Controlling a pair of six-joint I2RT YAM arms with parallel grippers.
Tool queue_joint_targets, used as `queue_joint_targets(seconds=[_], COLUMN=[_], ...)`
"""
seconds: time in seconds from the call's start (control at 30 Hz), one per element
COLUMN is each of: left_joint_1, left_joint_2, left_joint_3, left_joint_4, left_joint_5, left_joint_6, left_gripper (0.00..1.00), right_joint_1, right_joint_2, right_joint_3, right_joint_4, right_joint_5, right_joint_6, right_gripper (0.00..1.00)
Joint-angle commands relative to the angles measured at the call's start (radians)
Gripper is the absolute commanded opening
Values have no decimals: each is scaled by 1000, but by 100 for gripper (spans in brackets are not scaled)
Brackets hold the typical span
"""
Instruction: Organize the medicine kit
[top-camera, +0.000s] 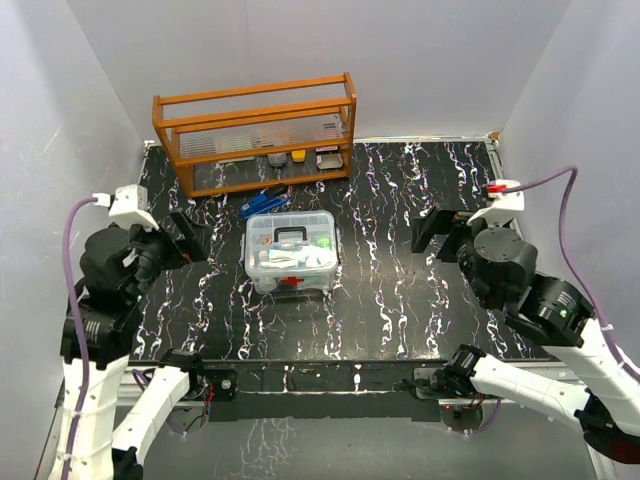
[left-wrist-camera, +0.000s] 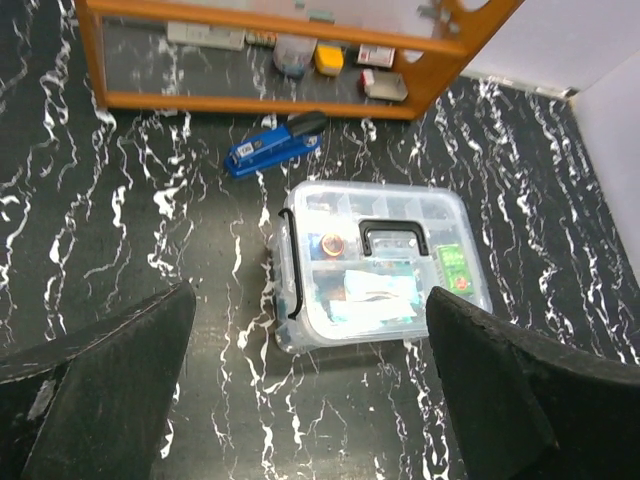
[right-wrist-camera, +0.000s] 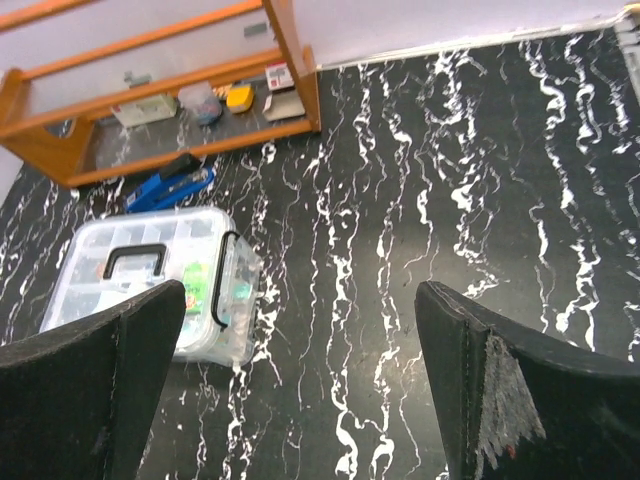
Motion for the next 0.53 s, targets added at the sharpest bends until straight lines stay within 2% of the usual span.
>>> queue_joint_targets(seconds=[0.0,0.23,0.5], left_joint_1=[-2,-2,-1], left_joint_2=[-52,-88,-101], left_joint_3=[91,192,196], left_joint_4=[-35,-93,-114], left_joint_5=[-26,-67,-111], left_joint_6=[40,74,85], left_gripper=[99,99,99], right_joint_1=[3,2,3], right_joint_2=[-8,-57,-72], right_joint_3=[97,133,117], right_joint_4=[-51,-54,-50], right_joint_5=[96,149,161], right_joint_6=[-30,-41,-30], right_gripper=[98,98,98])
